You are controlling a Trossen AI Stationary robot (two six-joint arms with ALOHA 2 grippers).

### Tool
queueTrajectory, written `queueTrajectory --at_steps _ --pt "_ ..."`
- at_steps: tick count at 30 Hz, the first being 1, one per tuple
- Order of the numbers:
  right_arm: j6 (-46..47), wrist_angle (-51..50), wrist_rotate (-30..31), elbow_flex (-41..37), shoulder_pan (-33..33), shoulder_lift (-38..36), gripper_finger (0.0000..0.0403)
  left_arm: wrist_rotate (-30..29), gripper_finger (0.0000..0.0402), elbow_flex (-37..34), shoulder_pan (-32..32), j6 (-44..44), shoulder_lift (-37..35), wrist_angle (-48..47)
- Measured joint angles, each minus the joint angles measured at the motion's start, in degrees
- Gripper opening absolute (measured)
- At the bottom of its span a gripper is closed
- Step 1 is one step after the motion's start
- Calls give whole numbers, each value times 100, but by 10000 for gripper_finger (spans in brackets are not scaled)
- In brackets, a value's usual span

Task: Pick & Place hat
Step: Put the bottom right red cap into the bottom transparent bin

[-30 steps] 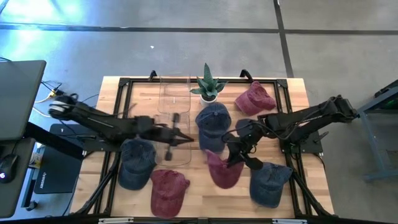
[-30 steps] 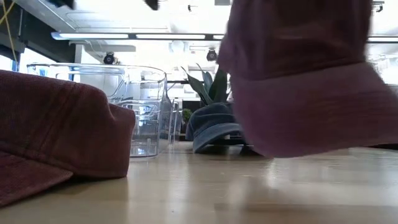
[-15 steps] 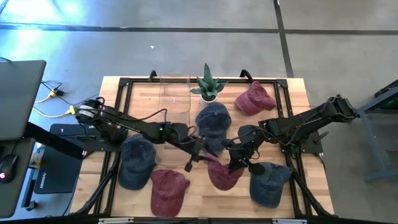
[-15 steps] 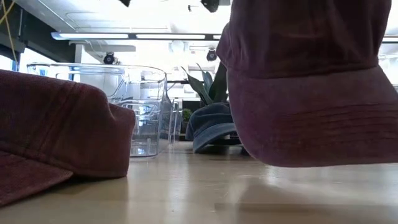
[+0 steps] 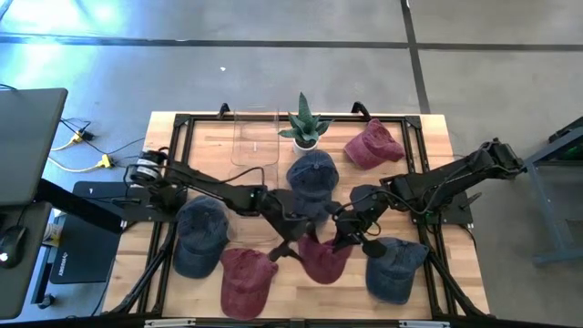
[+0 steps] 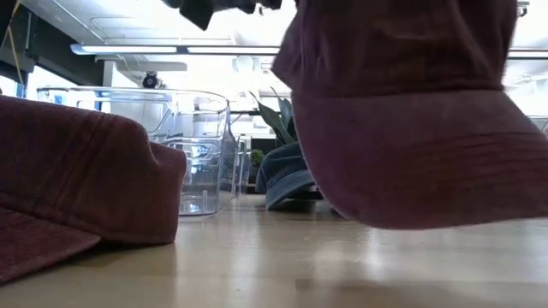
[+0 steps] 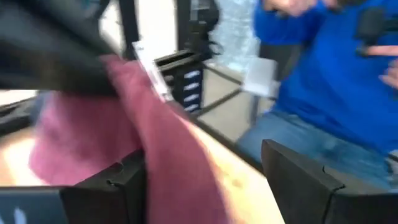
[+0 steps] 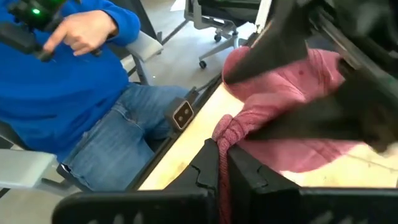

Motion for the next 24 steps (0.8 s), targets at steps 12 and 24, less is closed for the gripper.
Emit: queueTrajectory --at_steps 12,24 --pt "120 -83 43 2 117 -2 7 -97 163 151 4 211 102 -171" --pt "334 -87 6 9 328 -2 84 -51 23 151 0 629 102 -534"
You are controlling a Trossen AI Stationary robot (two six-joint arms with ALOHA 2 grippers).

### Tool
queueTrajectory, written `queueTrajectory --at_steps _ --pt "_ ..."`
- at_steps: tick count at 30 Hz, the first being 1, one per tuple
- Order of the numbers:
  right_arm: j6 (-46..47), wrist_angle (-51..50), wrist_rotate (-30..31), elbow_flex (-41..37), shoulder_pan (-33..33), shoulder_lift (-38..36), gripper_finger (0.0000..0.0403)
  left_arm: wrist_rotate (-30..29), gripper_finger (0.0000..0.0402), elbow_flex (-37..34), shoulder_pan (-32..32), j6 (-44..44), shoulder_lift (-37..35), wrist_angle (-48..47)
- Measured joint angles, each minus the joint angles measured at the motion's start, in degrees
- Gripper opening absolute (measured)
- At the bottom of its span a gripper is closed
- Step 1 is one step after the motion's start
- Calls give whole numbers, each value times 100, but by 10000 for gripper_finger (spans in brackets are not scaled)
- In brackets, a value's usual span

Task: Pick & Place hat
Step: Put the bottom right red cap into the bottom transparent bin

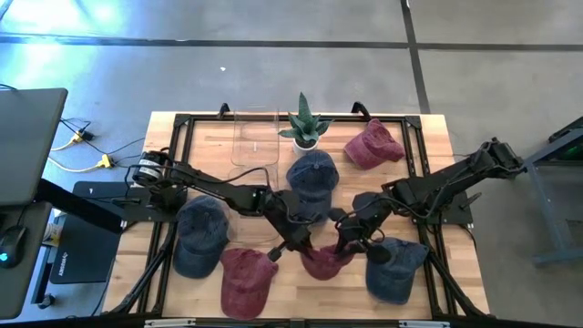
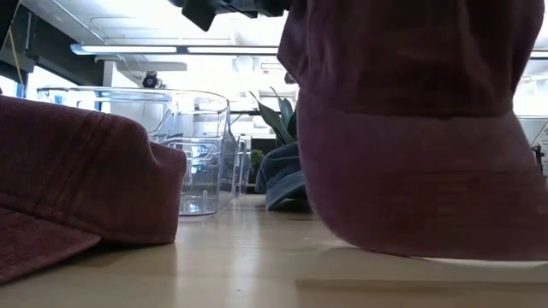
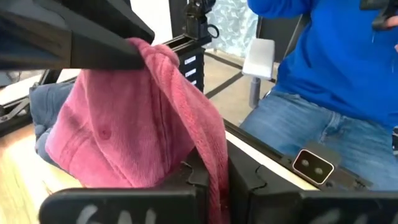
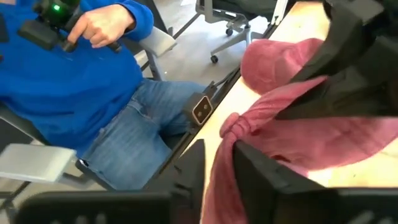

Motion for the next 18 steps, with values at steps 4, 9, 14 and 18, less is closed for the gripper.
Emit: queueTrajectory --at_steps 4,9,14,18 --pt "134 -378 68 1 26 -47 149 0 10 -2 0 -8 0 -14" --pt "125 -1429 1350 2 364 -98 205 -17 6 -2 4 30 0 -16" --pt "140 -1912 2783 2 850 -96 215 -19 2 -2 2 36 0 -6" --pt "230 -1692 2872 2 1136 -52 211 -97 1 -2 2 39 -2 -4"
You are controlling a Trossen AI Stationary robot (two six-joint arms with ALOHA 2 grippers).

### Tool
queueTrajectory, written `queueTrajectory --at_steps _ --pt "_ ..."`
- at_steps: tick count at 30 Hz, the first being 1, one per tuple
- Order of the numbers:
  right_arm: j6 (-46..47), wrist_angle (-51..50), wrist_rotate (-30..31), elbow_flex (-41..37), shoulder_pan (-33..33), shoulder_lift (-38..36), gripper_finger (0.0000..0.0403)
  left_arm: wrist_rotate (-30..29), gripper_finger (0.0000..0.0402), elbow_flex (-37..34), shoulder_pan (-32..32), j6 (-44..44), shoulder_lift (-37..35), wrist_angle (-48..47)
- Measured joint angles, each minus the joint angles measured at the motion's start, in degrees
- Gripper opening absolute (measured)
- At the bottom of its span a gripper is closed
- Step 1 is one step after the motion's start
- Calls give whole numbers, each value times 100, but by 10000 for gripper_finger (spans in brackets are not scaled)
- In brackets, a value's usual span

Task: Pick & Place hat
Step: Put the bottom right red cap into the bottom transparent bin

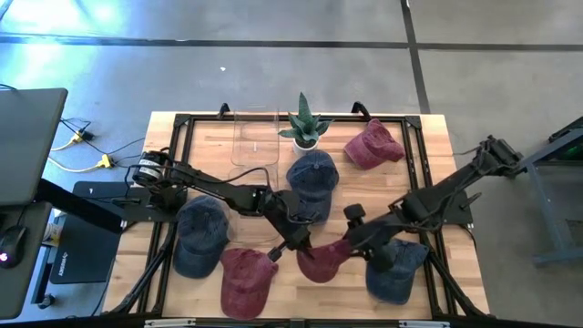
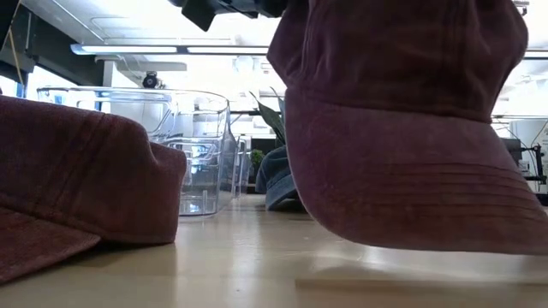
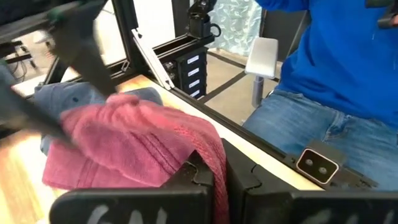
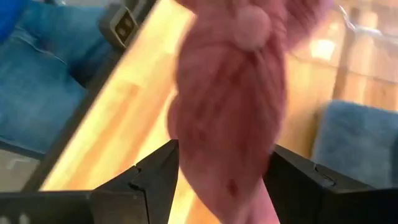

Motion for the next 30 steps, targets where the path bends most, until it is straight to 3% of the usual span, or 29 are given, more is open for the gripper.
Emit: queueTrajectory --at_steps 7,17,23,30 --pt "-65 530 131 -2 304 535 209 -130 1 -6 -14 14 -94 -175" --pt "-570 1529 -1160 -2 391 708 195 -640 0 -4 -447 578 -474 -747" --pt "-623 1866 -1594 -2 447 684 149 -706 0 -3 -656 740 -607 -842" --pt "-605 1884 -1074 -2 562 673 56 -806 0 -9 -713 694 -709 -957"
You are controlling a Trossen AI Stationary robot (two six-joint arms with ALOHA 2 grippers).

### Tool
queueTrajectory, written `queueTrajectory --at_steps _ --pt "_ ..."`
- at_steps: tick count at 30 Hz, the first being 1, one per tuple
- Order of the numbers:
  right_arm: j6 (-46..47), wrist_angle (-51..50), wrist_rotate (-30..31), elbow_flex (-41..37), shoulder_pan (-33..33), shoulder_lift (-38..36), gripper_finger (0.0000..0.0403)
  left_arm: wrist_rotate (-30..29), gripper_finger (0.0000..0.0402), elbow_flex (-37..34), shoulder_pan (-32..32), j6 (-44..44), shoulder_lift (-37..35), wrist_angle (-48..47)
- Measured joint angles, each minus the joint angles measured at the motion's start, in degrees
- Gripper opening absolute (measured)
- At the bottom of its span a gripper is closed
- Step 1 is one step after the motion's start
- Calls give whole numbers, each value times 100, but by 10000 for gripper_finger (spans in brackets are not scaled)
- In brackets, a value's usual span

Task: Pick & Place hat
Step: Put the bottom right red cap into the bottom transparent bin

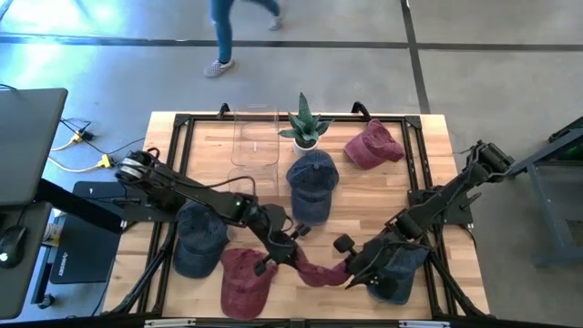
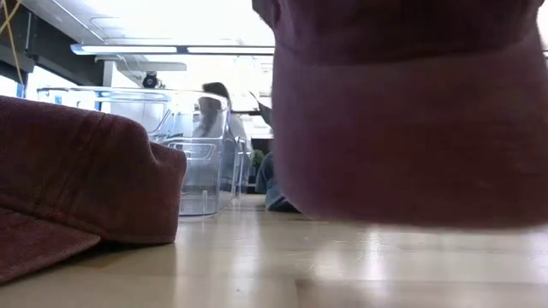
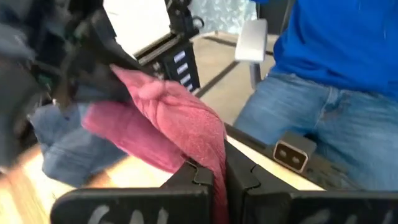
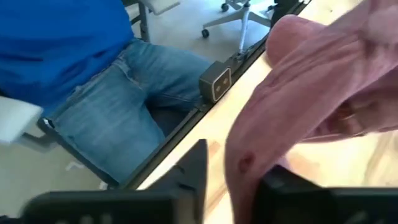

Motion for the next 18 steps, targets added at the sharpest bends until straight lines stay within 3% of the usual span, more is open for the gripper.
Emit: queueTrajectory --at_steps 3,6,12,18 --pt "-182 46 50 0 -4 0 11 7 2 3 0 -119 1 189" --pt "-221 50 132 0 -5 0 15 13 23 4 38 -591 1 263" --pt "-327 0 336 -9 -27 0 5 77 117 -4 119 -1321 260 232" --pt "-295 -98 552 -9 -26 -2 5 83 201 4 150 -1368 625 236"
